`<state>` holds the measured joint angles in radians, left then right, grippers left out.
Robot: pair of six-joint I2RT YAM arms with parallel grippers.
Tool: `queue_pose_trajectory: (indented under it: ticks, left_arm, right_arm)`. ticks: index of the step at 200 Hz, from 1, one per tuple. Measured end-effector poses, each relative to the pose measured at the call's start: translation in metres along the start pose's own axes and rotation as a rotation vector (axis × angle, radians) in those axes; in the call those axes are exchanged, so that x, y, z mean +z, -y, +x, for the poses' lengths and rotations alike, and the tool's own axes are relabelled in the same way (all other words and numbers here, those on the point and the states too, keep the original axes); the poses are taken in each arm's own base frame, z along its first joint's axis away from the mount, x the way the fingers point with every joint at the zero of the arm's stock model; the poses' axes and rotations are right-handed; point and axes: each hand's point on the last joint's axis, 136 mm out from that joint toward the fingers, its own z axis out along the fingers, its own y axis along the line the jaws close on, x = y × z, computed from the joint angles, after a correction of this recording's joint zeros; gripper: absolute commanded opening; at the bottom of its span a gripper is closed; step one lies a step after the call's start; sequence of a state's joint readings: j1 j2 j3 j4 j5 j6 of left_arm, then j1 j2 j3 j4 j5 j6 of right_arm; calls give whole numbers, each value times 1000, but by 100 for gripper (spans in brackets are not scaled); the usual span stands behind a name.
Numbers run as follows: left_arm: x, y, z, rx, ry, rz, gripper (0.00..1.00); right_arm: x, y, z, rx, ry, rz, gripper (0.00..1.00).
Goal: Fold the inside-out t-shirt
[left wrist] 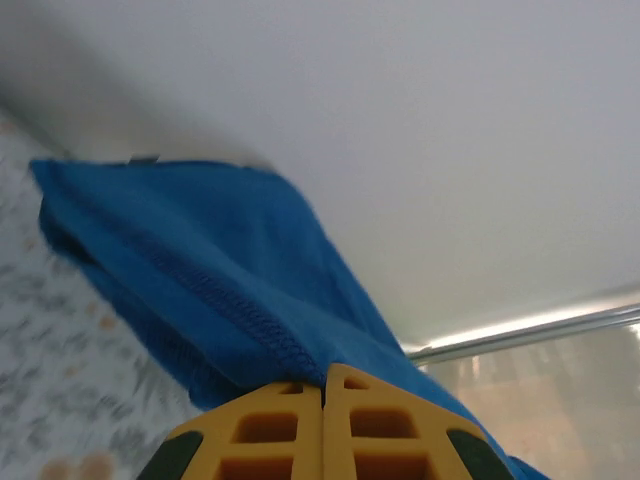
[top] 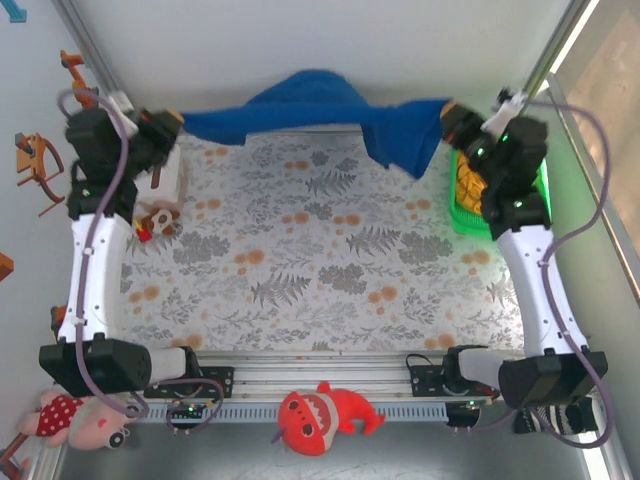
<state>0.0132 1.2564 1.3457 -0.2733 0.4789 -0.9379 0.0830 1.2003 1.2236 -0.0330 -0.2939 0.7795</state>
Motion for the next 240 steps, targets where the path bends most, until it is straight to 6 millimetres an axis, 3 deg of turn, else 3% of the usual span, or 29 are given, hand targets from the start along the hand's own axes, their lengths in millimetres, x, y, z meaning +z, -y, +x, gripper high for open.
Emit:
queue_pose_trajectory:
  ticks: [19,33,47,59,79,97,155,161,170,182,196,214,240]
  left_arm:
    - [14,-66,75,-22,-172,-129,0]
    - [17,-104,124,-27,-287,-203,0]
    - [14,-138,166,-35,-388,-276,0]
    - [8,-163,196,-39,-455,-339,0]
    - [-1,-186,228,-26,-529,-405,0]
    - [-10,-195,247,0,-562,-428,0]
    - [-39,-190,294,106,-659,-417,0]
    - [-42,-190,295,108,-662,-417,5]
    - [-47,-190,297,111,-663,-420,27]
    - [-52,-190,296,115,-661,-430,60]
    - [-58,-192,292,125,-658,-462,82]
    - [-61,-185,280,160,-646,-496,94]
    - [-44,-156,244,198,-582,-473,99]
  right_arm:
    - [5,107,110,98,-208,221,0]
    - [-19,175,191,174,-366,398,0]
    - [-49,210,241,224,-467,514,0]
    - [-67,222,260,244,-503,570,0]
    - [-78,221,259,242,-481,587,0]
    - [-84,215,248,229,-439,588,0]
    - [-121,216,241,228,-407,692,0]
    - [-125,215,239,232,-398,697,0]
    - [-130,214,238,239,-389,706,1]
    - [-138,214,237,252,-375,725,24]
    - [-148,216,236,260,-364,760,37]
    - [-156,217,234,267,-351,792,39]
    - [-155,204,213,261,-308,782,39]
